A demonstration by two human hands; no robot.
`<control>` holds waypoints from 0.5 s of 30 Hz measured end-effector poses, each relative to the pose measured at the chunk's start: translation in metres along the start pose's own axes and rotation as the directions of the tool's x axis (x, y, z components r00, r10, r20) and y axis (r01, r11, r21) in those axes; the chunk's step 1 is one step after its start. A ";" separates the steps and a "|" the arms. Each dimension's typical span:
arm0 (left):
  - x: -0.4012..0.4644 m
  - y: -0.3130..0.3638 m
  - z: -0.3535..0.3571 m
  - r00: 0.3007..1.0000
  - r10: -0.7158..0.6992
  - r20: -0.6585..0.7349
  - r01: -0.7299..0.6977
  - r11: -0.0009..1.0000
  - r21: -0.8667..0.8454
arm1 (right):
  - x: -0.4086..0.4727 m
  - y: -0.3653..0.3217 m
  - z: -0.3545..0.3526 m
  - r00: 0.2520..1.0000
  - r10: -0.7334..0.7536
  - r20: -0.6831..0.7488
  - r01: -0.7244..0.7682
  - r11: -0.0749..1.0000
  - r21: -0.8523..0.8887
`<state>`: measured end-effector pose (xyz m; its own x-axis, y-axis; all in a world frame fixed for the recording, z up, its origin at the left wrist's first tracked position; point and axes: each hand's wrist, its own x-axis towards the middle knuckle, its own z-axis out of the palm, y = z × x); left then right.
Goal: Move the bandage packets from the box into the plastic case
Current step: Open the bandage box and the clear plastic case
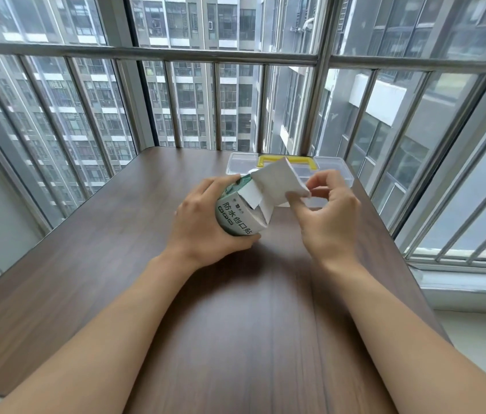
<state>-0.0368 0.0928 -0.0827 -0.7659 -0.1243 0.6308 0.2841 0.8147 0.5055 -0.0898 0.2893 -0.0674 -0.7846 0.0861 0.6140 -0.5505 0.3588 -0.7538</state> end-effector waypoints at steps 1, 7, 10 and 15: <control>0.000 0.001 0.001 1.000 -0.005 0.004 0.005 0.995 -0.097 | 0.001 0.001 0.000 0.999 -0.002 -0.035 0.004 0.998 0.055; -0.008 0.017 0.008 0.978 -0.086 0.188 0.172 0.841 -0.513 | 0.000 -0.009 -0.003 0.995 0.051 -0.086 -0.034 0.982 0.186; -0.011 0.018 0.012 0.966 -0.079 0.247 0.209 0.801 -0.562 | -0.003 -0.011 -0.005 0.979 0.097 0.180 -0.126 0.979 0.158; -0.012 0.020 0.009 0.966 -0.076 0.245 0.210 0.784 -0.584 | -0.010 -0.019 0.001 0.829 0.142 0.541 -0.343 0.893 0.291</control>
<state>-0.0273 0.1156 -0.0853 -0.9034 -0.0434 0.4266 0.3985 0.2824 0.8726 -0.0716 0.2803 -0.0593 -0.8830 -0.3805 0.2749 -0.3054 0.0209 -0.9520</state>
